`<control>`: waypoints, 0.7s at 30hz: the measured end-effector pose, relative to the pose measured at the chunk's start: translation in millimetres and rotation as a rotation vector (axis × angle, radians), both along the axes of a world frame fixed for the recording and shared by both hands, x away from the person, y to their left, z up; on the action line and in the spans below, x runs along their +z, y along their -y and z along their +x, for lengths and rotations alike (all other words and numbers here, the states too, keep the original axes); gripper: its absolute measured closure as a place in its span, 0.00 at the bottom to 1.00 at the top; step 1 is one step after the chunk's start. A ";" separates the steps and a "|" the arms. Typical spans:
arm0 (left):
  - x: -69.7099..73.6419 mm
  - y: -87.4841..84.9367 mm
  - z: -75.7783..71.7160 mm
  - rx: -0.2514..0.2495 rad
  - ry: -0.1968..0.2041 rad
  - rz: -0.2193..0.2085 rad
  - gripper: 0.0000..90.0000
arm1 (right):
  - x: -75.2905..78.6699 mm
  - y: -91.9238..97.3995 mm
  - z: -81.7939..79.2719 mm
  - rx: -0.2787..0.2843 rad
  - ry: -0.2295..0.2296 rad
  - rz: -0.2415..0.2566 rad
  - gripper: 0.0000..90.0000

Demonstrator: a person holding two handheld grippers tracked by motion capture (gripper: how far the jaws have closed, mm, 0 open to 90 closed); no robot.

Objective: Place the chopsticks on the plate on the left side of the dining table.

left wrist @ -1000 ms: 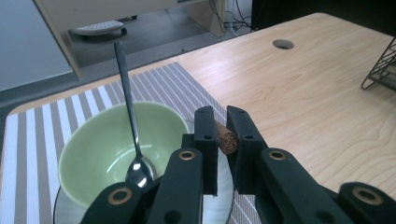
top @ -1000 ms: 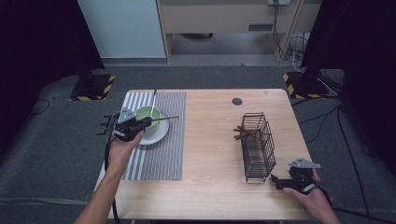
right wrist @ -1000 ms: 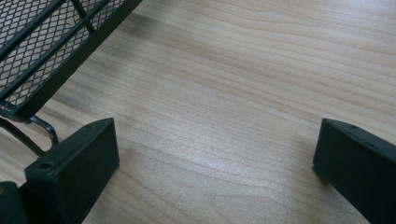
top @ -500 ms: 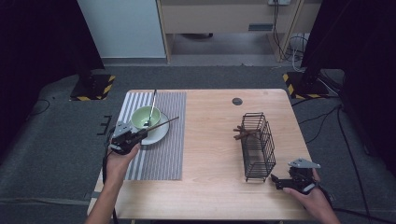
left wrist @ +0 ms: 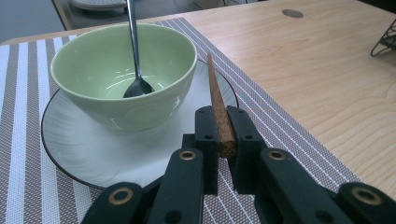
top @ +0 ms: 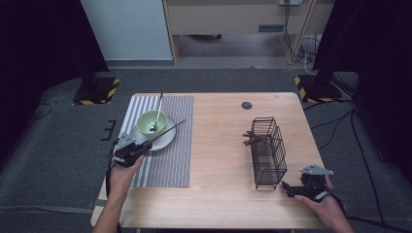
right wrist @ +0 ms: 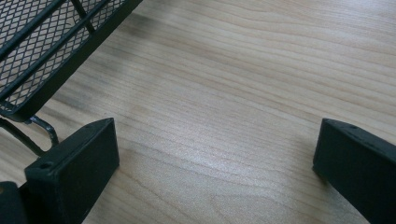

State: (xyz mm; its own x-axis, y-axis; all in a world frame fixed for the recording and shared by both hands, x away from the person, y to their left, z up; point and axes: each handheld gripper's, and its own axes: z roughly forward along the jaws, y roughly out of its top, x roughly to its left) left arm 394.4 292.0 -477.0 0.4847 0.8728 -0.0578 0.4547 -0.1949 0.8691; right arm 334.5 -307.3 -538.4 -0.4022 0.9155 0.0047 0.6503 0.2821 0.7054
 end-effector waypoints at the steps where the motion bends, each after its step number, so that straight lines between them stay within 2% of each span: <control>1: 0.0 0.0 0.0 0.000 0.000 0.000 0.92 | 0.0 0.0 0.0 0.000 0.000 0.000 0.00; 7: -4.3 -1.3 -2.3 -0.014 -0.010 0.020 0.92 | 0.0 0.0 -0.1 0.000 0.000 -0.002 0.00; 21: -10.9 -3.8 -3.1 -0.035 -0.038 0.031 0.92 | 0.0 0.0 -0.2 -0.001 0.000 -0.002 0.00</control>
State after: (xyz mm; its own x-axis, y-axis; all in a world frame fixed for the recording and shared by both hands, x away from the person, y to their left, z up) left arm 391.3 295.8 -487.9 0.5130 0.8569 -0.0497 0.4796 -0.2381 0.8446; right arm 334.2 -307.3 -538.3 -0.4013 0.9160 0.0034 0.6508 0.2825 0.7047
